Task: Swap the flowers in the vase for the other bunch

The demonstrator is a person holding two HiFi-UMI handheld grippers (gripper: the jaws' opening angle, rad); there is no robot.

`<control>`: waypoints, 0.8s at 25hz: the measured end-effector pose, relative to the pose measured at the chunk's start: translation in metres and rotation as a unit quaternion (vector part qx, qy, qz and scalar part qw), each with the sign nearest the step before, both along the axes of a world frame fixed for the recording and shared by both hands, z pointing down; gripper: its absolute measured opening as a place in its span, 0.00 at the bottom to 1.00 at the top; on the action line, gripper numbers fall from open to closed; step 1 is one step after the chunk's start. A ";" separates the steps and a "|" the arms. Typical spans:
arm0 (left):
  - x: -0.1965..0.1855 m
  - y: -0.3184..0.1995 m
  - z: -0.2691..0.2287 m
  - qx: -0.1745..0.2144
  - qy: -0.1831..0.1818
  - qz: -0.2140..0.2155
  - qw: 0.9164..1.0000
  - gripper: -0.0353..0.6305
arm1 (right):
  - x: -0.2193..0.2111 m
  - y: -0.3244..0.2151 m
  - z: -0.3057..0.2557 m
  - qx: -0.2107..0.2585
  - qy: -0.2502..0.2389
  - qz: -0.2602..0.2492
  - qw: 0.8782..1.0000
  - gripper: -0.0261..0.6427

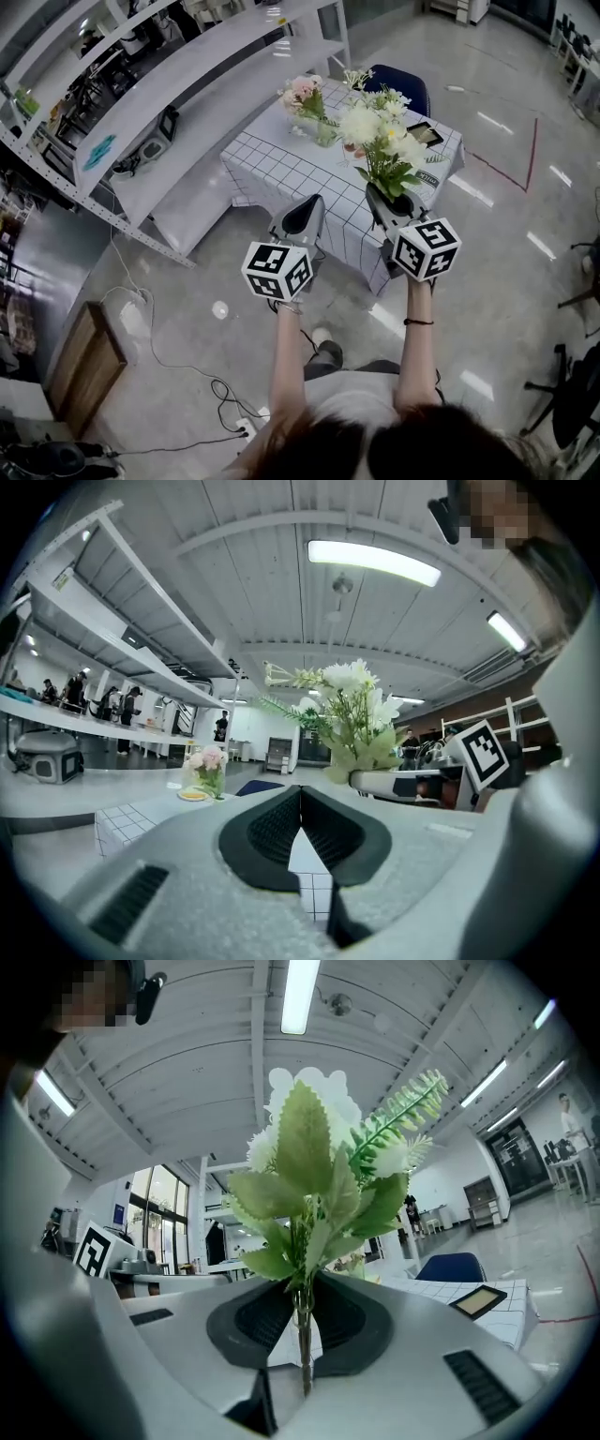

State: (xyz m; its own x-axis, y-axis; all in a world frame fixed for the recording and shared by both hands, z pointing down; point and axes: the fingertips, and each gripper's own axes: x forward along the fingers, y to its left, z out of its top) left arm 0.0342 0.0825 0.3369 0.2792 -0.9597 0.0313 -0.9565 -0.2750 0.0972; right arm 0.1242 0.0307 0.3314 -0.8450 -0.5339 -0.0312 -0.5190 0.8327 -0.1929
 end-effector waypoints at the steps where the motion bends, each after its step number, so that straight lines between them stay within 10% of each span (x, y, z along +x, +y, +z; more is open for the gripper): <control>1: -0.005 -0.004 0.002 -0.003 0.001 0.006 1.000 0.07 | -0.005 -0.003 0.001 -0.003 0.000 0.005 1.000 0.11; 20: -0.076 -0.061 0.017 -0.012 0.004 0.085 0.996 0.07 | -0.063 -0.047 0.023 -0.021 -0.003 0.088 0.996 0.11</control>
